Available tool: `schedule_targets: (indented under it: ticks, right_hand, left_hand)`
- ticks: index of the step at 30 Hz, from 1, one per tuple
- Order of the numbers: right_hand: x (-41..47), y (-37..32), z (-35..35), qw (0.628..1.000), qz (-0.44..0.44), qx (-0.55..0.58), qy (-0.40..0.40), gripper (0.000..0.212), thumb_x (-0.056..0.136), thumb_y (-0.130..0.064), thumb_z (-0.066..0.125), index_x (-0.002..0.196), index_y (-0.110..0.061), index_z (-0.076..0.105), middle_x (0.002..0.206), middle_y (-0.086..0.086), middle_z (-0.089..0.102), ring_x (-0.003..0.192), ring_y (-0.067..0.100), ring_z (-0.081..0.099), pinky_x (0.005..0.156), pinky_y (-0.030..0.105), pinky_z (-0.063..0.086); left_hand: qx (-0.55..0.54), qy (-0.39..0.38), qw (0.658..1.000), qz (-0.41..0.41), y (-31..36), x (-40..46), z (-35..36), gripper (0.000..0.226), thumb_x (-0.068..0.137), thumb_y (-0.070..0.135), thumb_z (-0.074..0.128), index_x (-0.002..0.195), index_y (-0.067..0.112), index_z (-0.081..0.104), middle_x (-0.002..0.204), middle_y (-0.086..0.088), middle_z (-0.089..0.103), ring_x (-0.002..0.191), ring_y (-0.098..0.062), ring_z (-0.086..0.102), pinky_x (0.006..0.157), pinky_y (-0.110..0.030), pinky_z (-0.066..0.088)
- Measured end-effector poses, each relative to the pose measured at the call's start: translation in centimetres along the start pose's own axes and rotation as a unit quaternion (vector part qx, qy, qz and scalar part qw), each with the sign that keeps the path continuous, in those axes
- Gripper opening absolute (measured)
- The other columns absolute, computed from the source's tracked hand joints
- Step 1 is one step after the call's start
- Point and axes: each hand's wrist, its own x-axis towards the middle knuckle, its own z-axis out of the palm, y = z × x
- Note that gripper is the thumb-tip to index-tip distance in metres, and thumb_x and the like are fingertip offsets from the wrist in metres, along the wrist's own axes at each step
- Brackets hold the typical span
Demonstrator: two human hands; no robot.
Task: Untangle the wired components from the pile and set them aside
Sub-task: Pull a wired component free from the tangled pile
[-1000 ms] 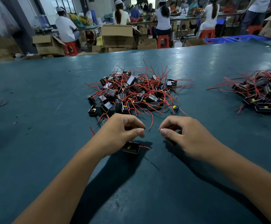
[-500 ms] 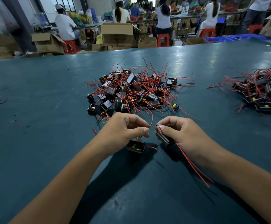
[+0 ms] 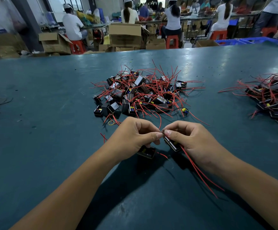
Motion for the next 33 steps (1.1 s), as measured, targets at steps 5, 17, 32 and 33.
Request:
schedule_targets:
  ticks: [5, 17, 32, 33]
  right_hand:
    - [0.05, 0.01, 0.13, 1.000, -0.019, 0.003, 0.015, 0.005, 0.087, -0.016, 0.073, 0.083, -0.018, 0.075, 0.071, 0.001, 0.069, 0.063, 0.007, 0.060, 0.057, 0.015, 0.047]
    - [-0.16, -0.38, 0.45, 1.000, -0.006, -0.016, 0.024, 0.009, 0.090, -0.012, 0.068, 0.084, -0.008, 0.073, 0.066, 0.001, 0.066, 0.059, 0.008, 0.055, 0.055, 0.015, 0.045]
    - [0.02, -0.79, 0.63, 0.999, -0.019, -0.029, 0.023, 0.009, 0.089, -0.014, 0.071, 0.079, -0.013, 0.071, 0.067, 0.005, 0.062, 0.061, 0.011, 0.053, 0.053, 0.016, 0.044]
    - [0.01, -0.77, 0.63, 0.999, -0.022, -0.035, 0.023, 0.011, 0.089, -0.013, 0.070, 0.078, -0.014, 0.070, 0.067, 0.006, 0.061, 0.061, 0.013, 0.052, 0.053, 0.017, 0.044]
  left_hand:
    - [-0.009, 0.002, 1.000, 0.002, 0.09, 0.01, 0.32, 0.008, 0.089, 0.017, 0.074, 0.085, 0.010, 0.074, 0.071, -0.002, 0.074, 0.055, -0.007, 0.057, 0.055, -0.016, 0.047]
    - [-0.024, 0.013, 1.000, 0.011, 0.05, 0.06, 0.72, 0.012, 0.088, 0.015, 0.075, 0.084, 0.006, 0.069, 0.072, -0.006, 0.075, 0.054, -0.009, 0.059, 0.054, -0.017, 0.047]
    - [-0.021, 0.002, 1.000, 0.015, 0.38, 0.11, 0.61, 0.011, 0.088, 0.011, 0.074, 0.083, 0.002, 0.070, 0.067, -0.003, 0.073, 0.052, -0.006, 0.056, 0.051, -0.016, 0.044]
    - [-0.018, 0.001, 1.000, 0.015, 0.36, 0.11, 0.59, 0.012, 0.089, 0.011, 0.074, 0.083, 0.002, 0.070, 0.067, -0.003, 0.073, 0.052, -0.006, 0.056, 0.051, -0.016, 0.044]
